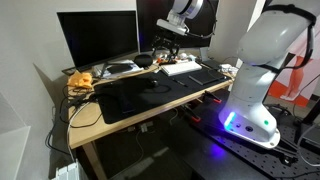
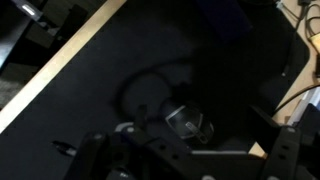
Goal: Move the blue object to the left.
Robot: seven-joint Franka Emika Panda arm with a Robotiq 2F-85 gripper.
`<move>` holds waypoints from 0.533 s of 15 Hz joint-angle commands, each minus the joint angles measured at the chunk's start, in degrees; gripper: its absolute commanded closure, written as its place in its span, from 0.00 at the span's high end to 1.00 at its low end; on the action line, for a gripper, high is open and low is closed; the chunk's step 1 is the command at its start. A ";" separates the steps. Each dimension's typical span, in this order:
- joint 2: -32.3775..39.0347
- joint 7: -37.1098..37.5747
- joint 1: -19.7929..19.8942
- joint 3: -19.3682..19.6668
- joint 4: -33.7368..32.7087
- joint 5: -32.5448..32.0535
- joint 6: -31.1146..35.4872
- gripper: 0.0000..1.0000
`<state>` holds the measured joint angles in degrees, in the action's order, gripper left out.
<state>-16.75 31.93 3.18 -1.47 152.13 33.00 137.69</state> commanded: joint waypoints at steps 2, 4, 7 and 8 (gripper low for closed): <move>-0.90 6.20 4.24 0.02 -1.23 -17.03 -9.16 1.00; -0.81 5.95 5.54 0.45 -2.38 -23.85 -14.09 1.00; -0.87 0.30 6.00 1.59 -3.03 -30.82 -18.12 1.00; -0.94 -3.45 5.82 2.38 -2.86 -32.49 -18.49 1.00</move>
<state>-16.77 34.96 8.73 -0.29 149.75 4.92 122.44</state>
